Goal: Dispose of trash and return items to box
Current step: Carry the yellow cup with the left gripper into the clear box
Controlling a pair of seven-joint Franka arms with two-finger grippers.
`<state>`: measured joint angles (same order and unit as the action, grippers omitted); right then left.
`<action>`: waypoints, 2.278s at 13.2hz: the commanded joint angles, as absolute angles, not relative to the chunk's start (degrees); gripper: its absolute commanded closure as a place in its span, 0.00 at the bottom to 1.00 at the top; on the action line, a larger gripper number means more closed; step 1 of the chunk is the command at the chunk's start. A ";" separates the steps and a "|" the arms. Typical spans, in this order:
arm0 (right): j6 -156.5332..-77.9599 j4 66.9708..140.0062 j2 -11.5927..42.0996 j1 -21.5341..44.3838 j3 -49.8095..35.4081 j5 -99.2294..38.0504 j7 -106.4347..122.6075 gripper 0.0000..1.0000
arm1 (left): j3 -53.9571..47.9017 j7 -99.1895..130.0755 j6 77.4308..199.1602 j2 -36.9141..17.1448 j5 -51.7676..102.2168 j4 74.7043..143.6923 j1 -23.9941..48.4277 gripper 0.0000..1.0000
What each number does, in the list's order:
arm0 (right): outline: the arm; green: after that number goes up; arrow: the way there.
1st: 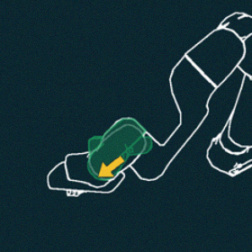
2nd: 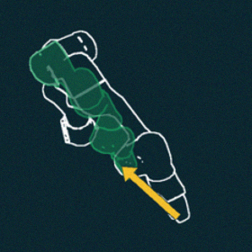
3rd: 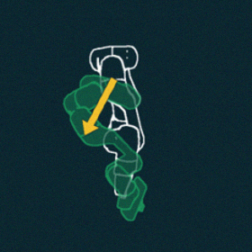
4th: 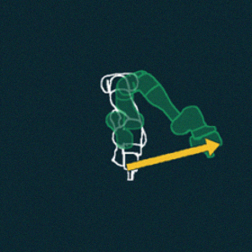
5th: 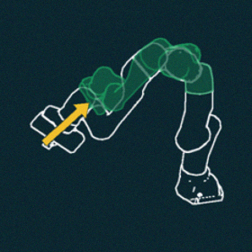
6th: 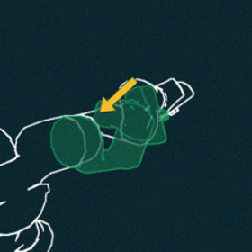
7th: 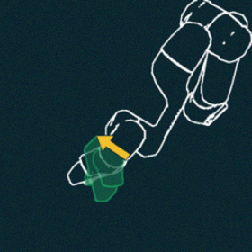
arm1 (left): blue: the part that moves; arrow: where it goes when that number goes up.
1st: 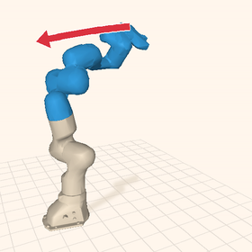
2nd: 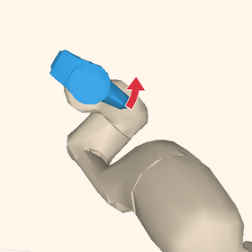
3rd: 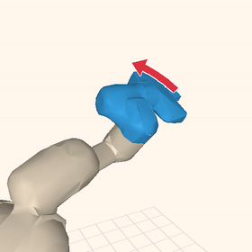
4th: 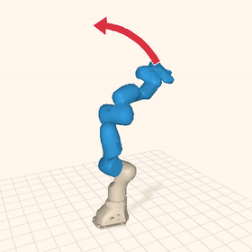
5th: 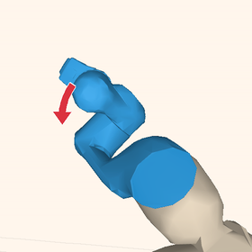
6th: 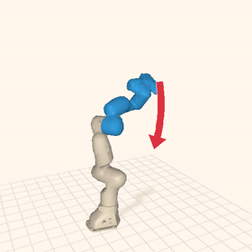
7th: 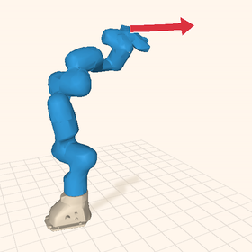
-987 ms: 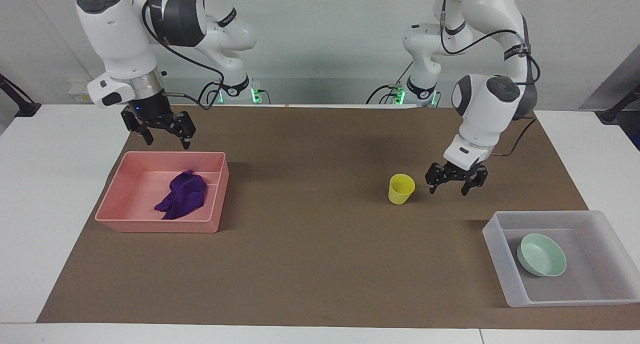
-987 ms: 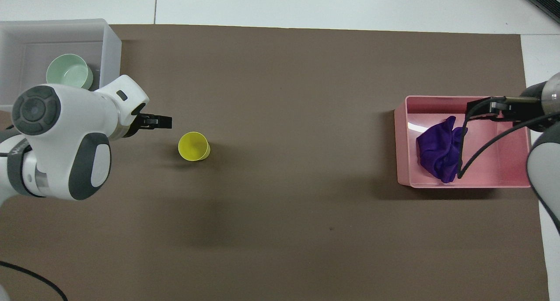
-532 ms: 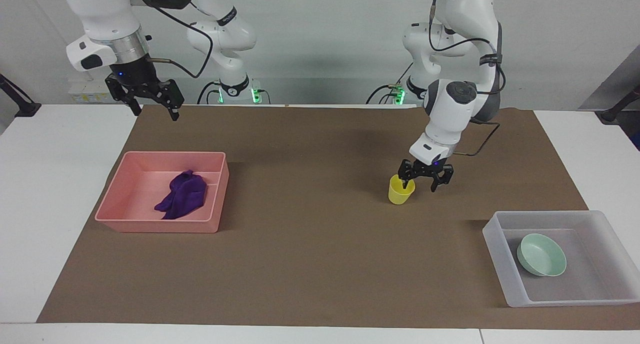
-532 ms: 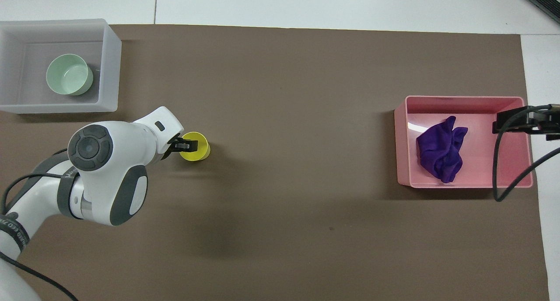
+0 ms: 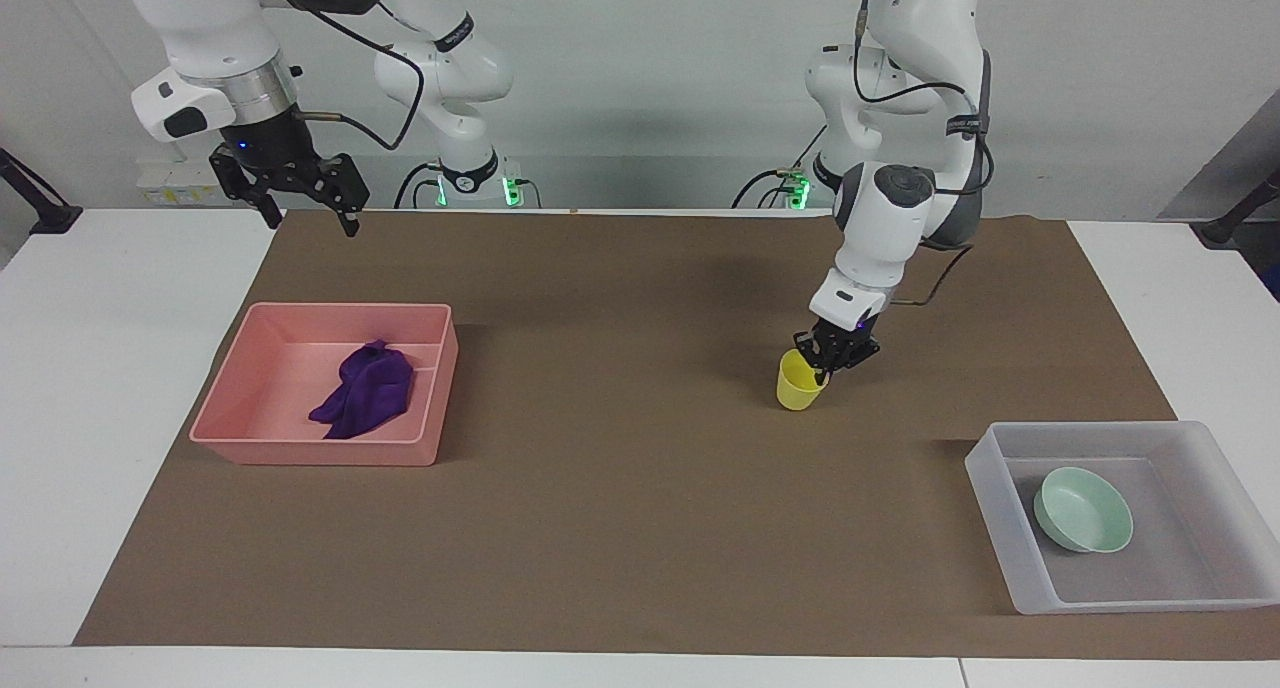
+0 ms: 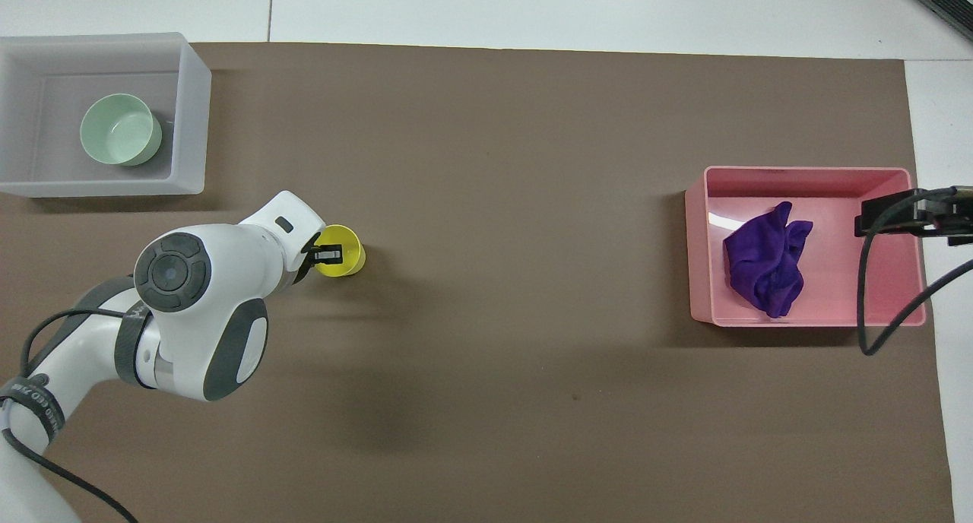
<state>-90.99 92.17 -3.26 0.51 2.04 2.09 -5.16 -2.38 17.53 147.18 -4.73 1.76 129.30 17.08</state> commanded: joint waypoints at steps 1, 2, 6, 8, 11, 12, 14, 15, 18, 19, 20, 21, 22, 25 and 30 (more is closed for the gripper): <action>-90.97 92.64 -3.60 0.44 2.11 2.37 -3.69 0.00 | -1.32 17.58 146.26 -2.11 1.94 128.59 16.18 1.00; -90.97 92.90 -3.69 0.44 2.11 2.37 -3.78 0.00 | -1.23 16.62 145.99 -2.20 1.50 126.67 14.08 1.00; -90.97 92.99 -3.69 0.44 2.11 2.37 -3.78 0.00 | -1.32 6.17 141.34 -5.52 1.49 115.09 3.98 1.00; -90.97 92.99 -3.69 0.44 2.11 2.37 -3.78 0.00 | -1.32 1.35 134.86 -9.12 1.49 106.39 -0.16 1.00; -90.88 92.99 -3.69 0.53 2.11 2.37 -3.78 0.00 | -1.32 -4.29 129.03 -13.87 1.23 96.97 -6.39 1.00; -90.88 92.99 -3.69 0.53 2.11 2.37 -3.78 0.00 | -1.41 -5.26 128.76 -15.63 1.32 95.03 -7.89 1.00; -90.88 93.08 -3.69 0.53 2.11 2.37 -3.87 0.00 | -1.49 -7.63 127.02 -21.06 1.41 88.54 -10.27 1.00; -90.88 93.08 -3.69 0.44 2.11 2.37 -3.87 0.00 | -1.49 -8.60 126.22 -24.23 1.93 84.94 -11.07 1.00; -90.97 93.08 -3.78 0.53 2.11 2.37 -3.87 0.00 | -1.85 -10.28 127.08 -29.52 2.02 82.00 -13.45 1.00; -90.97 93.16 -3.78 0.44 2.11 2.37 -3.87 0.00 | -1.85 -11.07 127.96 -31.10 3.24 81.91 -13.80 1.00; -90.97 93.16 -3.69 0.53 2.11 2.37 -3.87 0.00 | -1.76 -11.51 129.53 -31.46 4.47 82.35 -14.23 1.00; -90.97 93.16 -3.78 0.53 2.11 2.37 -3.95 0.00 | -1.67 -11.60 130.59 -31.64 4.83 82.88 -14.15 1.00; -90.97 93.16 -3.78 0.53 2.11 2.37 -3.96 0.00 | -1.67 -11.78 131.04 -31.64 4.92 84.10 -14.15 1.00; -91.05 93.86 -4.13 0.44 2.11 2.37 -3.96 0.00 | -1.76 -13.01 133.41 -31.38 5.97 86.48 -13.89 0.92; -91.05 93.87 -4.13 0.44 2.11 2.37 -4.13 0.00 | -1.67 -13.62 131.22 -30.50 5.28 85.69 -13.27 0.08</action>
<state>-90.99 92.87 -3.26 0.54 2.04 2.09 -5.15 -1.67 -12.15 131.73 -31.78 4.87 85.29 -13.47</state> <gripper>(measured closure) 0.000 0.568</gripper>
